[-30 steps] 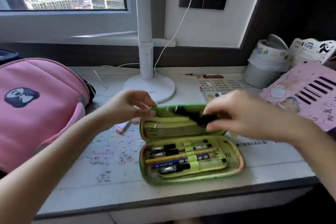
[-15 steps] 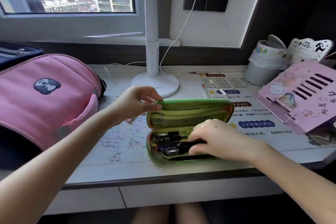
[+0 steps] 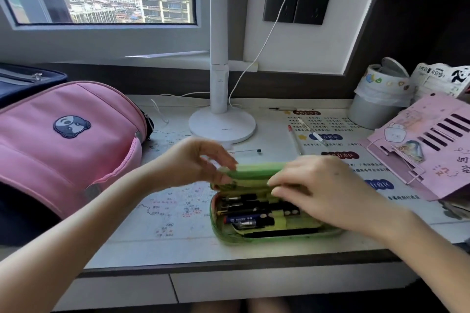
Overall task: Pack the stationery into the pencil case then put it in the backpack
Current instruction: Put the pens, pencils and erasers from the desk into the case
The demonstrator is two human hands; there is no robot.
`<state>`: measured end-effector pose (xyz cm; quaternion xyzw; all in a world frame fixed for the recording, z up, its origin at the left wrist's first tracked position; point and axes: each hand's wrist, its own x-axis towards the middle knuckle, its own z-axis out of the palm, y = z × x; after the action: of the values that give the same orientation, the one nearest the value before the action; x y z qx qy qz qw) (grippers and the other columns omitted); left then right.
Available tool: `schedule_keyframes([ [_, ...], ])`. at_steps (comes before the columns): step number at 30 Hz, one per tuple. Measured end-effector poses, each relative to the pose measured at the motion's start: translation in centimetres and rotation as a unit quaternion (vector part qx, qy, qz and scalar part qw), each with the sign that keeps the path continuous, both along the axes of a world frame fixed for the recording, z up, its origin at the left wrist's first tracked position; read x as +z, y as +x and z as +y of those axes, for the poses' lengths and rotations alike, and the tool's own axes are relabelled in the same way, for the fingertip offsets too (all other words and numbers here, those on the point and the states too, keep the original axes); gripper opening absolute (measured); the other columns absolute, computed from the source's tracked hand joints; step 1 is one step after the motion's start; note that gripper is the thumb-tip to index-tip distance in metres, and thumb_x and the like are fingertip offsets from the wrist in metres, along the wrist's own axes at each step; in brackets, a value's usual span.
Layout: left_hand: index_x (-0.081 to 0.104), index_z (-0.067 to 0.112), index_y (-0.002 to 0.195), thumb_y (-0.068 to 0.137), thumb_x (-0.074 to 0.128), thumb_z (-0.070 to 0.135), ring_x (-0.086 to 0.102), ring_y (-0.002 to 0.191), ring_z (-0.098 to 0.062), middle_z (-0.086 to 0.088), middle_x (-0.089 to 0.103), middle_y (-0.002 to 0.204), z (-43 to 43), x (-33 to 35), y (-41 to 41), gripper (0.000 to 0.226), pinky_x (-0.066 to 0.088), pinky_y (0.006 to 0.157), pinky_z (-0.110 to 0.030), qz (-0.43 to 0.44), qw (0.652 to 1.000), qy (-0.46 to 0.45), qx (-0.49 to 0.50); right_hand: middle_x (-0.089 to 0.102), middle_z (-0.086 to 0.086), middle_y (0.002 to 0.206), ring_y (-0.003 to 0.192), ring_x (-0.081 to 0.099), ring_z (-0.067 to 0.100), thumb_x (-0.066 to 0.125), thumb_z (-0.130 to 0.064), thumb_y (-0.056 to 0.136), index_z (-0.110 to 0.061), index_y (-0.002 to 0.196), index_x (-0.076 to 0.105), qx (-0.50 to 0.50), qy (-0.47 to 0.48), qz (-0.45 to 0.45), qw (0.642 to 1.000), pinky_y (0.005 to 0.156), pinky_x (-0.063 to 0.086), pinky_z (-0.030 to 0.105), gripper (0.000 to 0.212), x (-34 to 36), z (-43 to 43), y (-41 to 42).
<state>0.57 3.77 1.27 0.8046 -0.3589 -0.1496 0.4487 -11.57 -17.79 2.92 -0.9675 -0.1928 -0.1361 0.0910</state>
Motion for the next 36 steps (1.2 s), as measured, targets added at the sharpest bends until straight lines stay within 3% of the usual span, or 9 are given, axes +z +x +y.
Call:
schedule_keyframes([
  [3, 0.073, 0.022, 0.085, 0.068, 0.080, 0.013, 0.065, 0.089, -0.007, 0.009, 0.071, 0.099, 0.2, -0.4, -0.7, 0.021, 0.050, 0.079, -0.015, -0.070, 0.995, 0.036, -0.065, 0.069, -0.017, 0.077, 0.071, 0.060, -0.008, 0.058, -0.037, 0.083, -0.027, 0.090, 0.073, -0.044, 0.104, 0.007, 0.994, 0.069, 0.041, 0.005, 0.019, 2.7, -0.9, 1.1],
  [8, 0.071, 0.030, 0.088, 0.076, 0.073, 0.029, 0.063, 0.085, 0.000, 0.013, 0.070, 0.087, -0.1, -0.8, -0.3, 0.012, 0.049, 0.077, -0.014, -0.093, 0.983, 0.137, -0.078, 0.069, -0.005, 0.098, 0.089, 0.061, 0.012, 0.059, -0.032, 0.088, -0.024, 0.104, 0.068, -0.118, 0.010, 0.086, 0.989, 0.082, 0.051, 0.033, 0.020, -0.3, -1.9, 9.3],
  [12, 0.068, 0.025, 0.082, 0.082, 0.067, 0.019, 0.061, 0.068, 0.003, 0.012, 0.067, 0.080, 0.3, -2.3, 2.7, 0.007, 0.051, 0.070, -0.022, -0.142, 0.978, 0.125, 0.092, 0.056, -0.001, 0.128, 0.118, 0.049, 0.019, 0.059, -0.029, 0.089, -0.023, 0.129, 0.051, -0.076, -0.070, 0.167, 0.980, 0.098, 0.043, 0.037, 0.041, -3.5, -0.3, 15.1],
  [16, 0.057, 0.018, 0.118, 0.082, 0.065, 0.027, 0.056, 0.103, -0.022, -0.007, 0.060, 0.116, 1.1, -4.4, 6.1, 0.038, 0.046, 0.087, -0.032, -0.170, 0.918, 0.236, 0.268, 0.048, 0.001, 0.135, 0.123, 0.041, 0.022, 0.056, -0.016, 0.088, -0.024, 0.138, 0.039, -0.024, -0.102, 0.153, 0.983, 0.102, 0.036, 0.040, 0.053, -4.9, 2.2, 18.4],
  [21, 0.045, 0.018, 0.132, 0.070, 0.071, 0.043, 0.050, 0.114, -0.022, -0.009, 0.051, 0.128, 1.5, -5.9, 7.7, 0.072, 0.042, 0.090, -0.031, -0.092, 0.931, 0.245, 0.254, 0.058, 0.004, 0.119, 0.107, 0.050, 0.024, 0.057, -0.019, 0.087, -0.018, 0.125, 0.052, 0.003, -0.134, 0.157, 0.978, 0.083, 0.044, 0.036, 0.039, -6.0, 4.8, 20.8],
  [26, 0.052, 0.031, 0.123, 0.068, 0.069, 0.055, 0.044, 0.112, -0.021, -0.005, 0.049, 0.111, 0.9, -6.1, 7.4, 0.062, 0.037, 0.084, -0.030, -0.134, 0.932, 0.212, 0.263, 0.066, 0.014, 0.093, 0.074, 0.055, 0.023, 0.058, -0.033, 0.087, -0.005, 0.098, 0.064, -0.044, -0.146, 0.232, 0.961, 0.061, 0.041, 0.031, 0.031, -5.8, 3.7, 21.2],
  [30, 0.040, 0.031, 0.132, 0.075, 0.063, 0.056, 0.050, 0.105, -0.023, -0.007, 0.050, 0.115, 0.1, -6.4, 7.0, 0.067, 0.042, 0.078, -0.032, -0.124, 0.932, 0.254, 0.226, 0.047, 0.003, 0.060, 0.054, 0.041, 0.019, 0.060, -0.031, 0.086, -0.007, 0.069, 0.056, -0.083, -0.128, 0.269, 0.951, 0.049, 0.029, 0.029, 0.029, -5.7, 1.6, 19.4],
  [33, 0.032, 0.033, 0.138, 0.085, 0.054, 0.047, 0.048, 0.102, -0.029, -0.011, 0.049, 0.113, -0.9, -7.0, 6.6, 0.059, 0.044, 0.075, -0.035, -0.203, 0.904, 0.320, 0.195, 0.051, 0.004, 0.067, 0.059, 0.045, 0.020, 0.058, -0.030, 0.087, -0.003, 0.084, 0.064, -0.123, -0.079, 0.278, 0.949, 0.052, 0.032, 0.030, 0.028, -5.7, 0.0, 17.8],
  [36, 0.048, 0.025, 0.126, 0.094, 0.043, 0.030, 0.051, 0.098, -0.029, -0.012, 0.052, 0.110, -1.6, -6.9, 6.6, 0.032, 0.043, 0.071, -0.033, -0.251, 0.895, 0.321, 0.181, 0.057, 0.006, 0.074, 0.063, 0.051, 0.021, 0.056, -0.031, 0.089, -0.006, 0.089, 0.064, -0.146, -0.053, 0.254, 0.955, 0.057, 0.039, 0.031, 0.026, -5.5, -1.3, 16.4],
])
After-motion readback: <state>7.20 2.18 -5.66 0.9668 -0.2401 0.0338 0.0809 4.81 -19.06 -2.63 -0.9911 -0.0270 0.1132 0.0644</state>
